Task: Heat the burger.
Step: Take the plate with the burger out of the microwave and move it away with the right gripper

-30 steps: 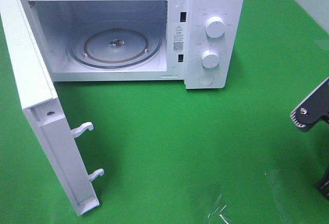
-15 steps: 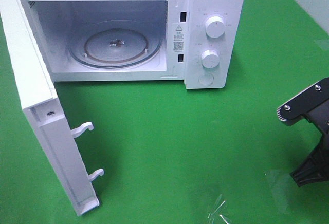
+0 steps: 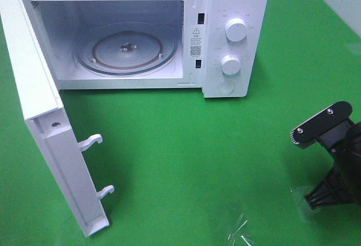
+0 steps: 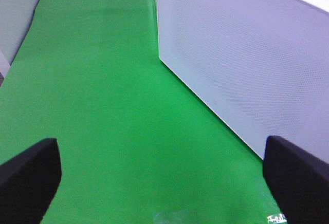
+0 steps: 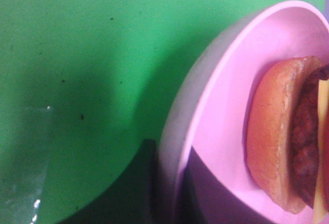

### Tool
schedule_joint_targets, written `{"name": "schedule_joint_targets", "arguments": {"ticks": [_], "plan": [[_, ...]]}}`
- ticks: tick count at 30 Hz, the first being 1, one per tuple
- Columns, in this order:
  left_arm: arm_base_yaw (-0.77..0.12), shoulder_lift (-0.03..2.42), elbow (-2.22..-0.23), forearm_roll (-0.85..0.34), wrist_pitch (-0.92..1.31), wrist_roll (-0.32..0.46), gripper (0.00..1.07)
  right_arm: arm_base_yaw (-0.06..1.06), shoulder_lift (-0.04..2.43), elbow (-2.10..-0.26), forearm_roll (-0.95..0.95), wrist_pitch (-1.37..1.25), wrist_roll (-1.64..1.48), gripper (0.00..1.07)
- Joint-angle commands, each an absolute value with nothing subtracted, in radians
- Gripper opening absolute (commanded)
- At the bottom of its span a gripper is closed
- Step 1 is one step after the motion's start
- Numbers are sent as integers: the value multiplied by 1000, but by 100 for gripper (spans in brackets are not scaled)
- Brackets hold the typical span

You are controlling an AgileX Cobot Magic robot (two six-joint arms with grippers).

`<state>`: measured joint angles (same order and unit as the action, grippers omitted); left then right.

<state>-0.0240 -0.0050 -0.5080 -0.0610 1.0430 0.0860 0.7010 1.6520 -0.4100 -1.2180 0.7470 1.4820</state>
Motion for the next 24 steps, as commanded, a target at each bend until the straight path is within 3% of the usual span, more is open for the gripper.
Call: {"name": "schedule_joint_targets", "arguments": {"ticks": [1, 8, 13, 14, 15, 16, 18, 24], "plan": [[-22, -24, -504, -63, 1042, 83, 100, 664, 1714, -413, -1301, 753, 1549, 2], [-22, -24, -504, -63, 1042, 83, 100, 652, 1765, -413, -1325, 677, 1562, 8], [-22, -24, -504, -63, 1042, 83, 100, 653, 1770, -413, -1321, 656, 1562, 21], [-22, -24, -504, -63, 1042, 83, 100, 653, 1770, -414, -1321, 655, 1562, 29], [-22, -24, -504, -63, 1042, 83, 100, 653, 1770, -414, -1321, 655, 1562, 29], [-22, -24, -504, -63, 1042, 83, 100, 653, 1770, -422, -1310, 655, 1557, 38], [-22, -24, -504, -63, 1042, 83, 100, 657, 1766, -432, -1285, 655, 1535, 44], [-22, -24, -504, -63, 1042, 83, 100, 657, 1698, -465, -1161, 655, 1457, 51]]}}
